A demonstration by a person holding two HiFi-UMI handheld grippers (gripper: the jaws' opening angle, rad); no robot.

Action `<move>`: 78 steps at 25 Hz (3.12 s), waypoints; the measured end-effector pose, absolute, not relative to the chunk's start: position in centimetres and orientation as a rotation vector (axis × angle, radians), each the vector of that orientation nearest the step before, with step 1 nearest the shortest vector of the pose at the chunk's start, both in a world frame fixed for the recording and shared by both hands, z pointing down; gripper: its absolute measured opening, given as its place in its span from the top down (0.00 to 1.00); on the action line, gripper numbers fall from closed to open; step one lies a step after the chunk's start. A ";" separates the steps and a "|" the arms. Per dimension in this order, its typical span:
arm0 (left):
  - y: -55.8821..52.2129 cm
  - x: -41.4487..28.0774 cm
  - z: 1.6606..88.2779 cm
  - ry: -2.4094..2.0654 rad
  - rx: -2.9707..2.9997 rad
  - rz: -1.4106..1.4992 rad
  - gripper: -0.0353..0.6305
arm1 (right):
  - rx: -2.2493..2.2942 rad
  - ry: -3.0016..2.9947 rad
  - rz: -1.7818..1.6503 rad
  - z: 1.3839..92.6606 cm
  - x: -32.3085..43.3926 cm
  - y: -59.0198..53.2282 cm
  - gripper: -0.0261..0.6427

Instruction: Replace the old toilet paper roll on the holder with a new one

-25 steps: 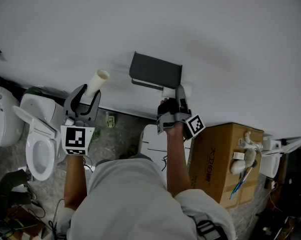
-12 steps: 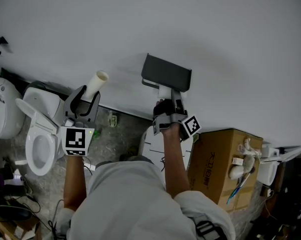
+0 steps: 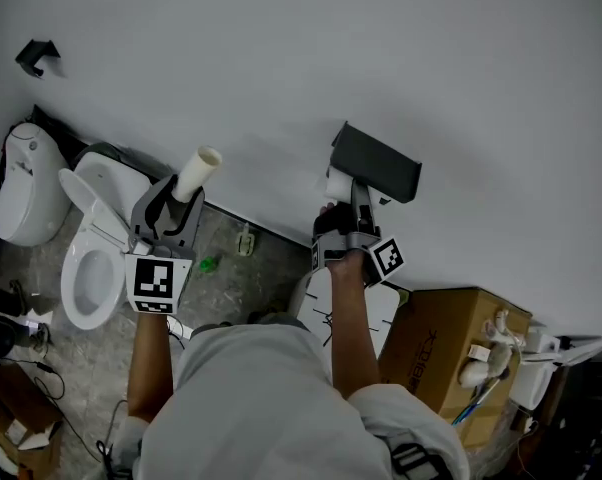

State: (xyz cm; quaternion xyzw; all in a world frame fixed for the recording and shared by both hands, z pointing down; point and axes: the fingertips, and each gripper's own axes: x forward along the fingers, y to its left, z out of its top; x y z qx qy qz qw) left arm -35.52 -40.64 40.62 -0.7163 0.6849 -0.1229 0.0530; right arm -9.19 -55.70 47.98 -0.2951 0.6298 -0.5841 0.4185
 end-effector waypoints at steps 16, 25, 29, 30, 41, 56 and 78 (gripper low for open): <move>-38.0 -36.8 40.1 2.094 -2.150 -0.415 0.65 | -0.734 1.590 -1.487 48.0 -10.4 -54.4 0.47; -37.4 -35.9 40.1 2.069 -2.190 -0.381 0.65 | -0.757 1.629 -1.504 48.6 -10.2 -51.5 0.44; -37.0 -35.6 40.1 2.054 -2.214 -0.341 0.65 | -0.811 1.663 -1.477 48.6 -9.3 -50.0 0.44; -36.7 -35.5 40.1 2.047 -2.221 -0.330 0.65 | -0.824 1.675 -1.463 48.5 -9.0 -49.5 0.44; -32.6 -33.1 39.7 1.973 -2.344 -0.238 0.65 | -0.967 1.874 -1.231 44.5 -5.9 -41.8 0.60; -29.9 -28.2 38.1 1.767 -2.464 -0.105 0.66 | -1.397 1.998 -0.798 40.7 2.5 -33.6 0.91; -29.9 -24.7 38.2 1.663 -2.572 -0.026 0.66 | -1.773 2.223 -0.488 40.5 6.6 -28.3 0.95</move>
